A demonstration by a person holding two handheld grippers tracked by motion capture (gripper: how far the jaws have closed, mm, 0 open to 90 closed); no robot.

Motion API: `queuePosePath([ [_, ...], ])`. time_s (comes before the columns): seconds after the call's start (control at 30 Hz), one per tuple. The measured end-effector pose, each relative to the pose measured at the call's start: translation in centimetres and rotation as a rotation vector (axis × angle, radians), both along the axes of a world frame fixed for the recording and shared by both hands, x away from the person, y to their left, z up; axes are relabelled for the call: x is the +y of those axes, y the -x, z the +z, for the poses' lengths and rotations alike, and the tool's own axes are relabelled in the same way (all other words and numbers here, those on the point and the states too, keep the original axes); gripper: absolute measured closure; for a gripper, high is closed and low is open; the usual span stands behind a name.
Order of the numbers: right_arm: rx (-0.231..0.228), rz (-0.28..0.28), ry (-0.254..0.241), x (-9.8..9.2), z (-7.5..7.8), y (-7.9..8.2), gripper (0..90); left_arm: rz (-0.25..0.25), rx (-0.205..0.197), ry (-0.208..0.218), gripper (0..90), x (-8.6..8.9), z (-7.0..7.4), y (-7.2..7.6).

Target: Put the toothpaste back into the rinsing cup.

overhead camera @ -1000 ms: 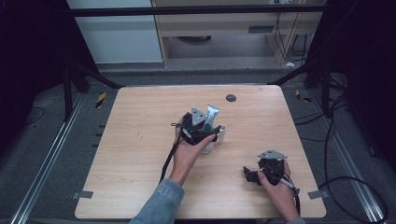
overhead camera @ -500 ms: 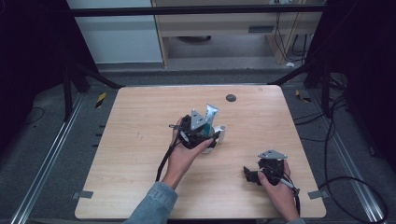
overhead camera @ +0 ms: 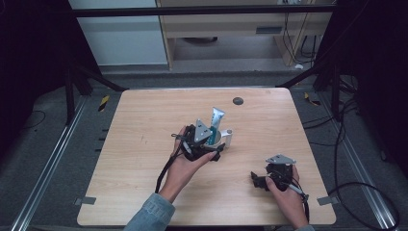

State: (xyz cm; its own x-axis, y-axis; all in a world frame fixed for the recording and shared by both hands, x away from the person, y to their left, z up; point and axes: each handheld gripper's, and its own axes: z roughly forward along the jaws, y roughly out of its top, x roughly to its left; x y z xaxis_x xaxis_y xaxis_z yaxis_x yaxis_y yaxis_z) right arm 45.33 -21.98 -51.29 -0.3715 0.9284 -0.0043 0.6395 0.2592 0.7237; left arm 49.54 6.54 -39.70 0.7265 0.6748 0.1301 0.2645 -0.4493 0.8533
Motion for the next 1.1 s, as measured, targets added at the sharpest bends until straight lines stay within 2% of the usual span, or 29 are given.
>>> queuePosePath([
  [0.2, 0.000, 0.000, -0.001, 0.0, 0.0, 0.0, 0.4, -0.023, 0.022, 0.007, 9.8, 0.7, -0.2, 1.1],
  [0.57, 0.000, 0.000, 0.000, 0.0, 0.0, 0.0, 0.4, -0.020, 0.058, -0.024, 7.9, 3.4, -0.9, 2.1],
  [0.83, 0.000, 0.000, -0.001, 0.0, 0.0, 0.0, 0.4, 0.024, 0.085, -0.029, 7.4, 6.1, -2.1, 2.1],
  [1.1, 0.000, 0.000, 0.000, 0.0, 0.0, 0.0, 0.4, 0.085, 0.122, -0.051, 5.9, 9.5, -3.6, 1.6],
])
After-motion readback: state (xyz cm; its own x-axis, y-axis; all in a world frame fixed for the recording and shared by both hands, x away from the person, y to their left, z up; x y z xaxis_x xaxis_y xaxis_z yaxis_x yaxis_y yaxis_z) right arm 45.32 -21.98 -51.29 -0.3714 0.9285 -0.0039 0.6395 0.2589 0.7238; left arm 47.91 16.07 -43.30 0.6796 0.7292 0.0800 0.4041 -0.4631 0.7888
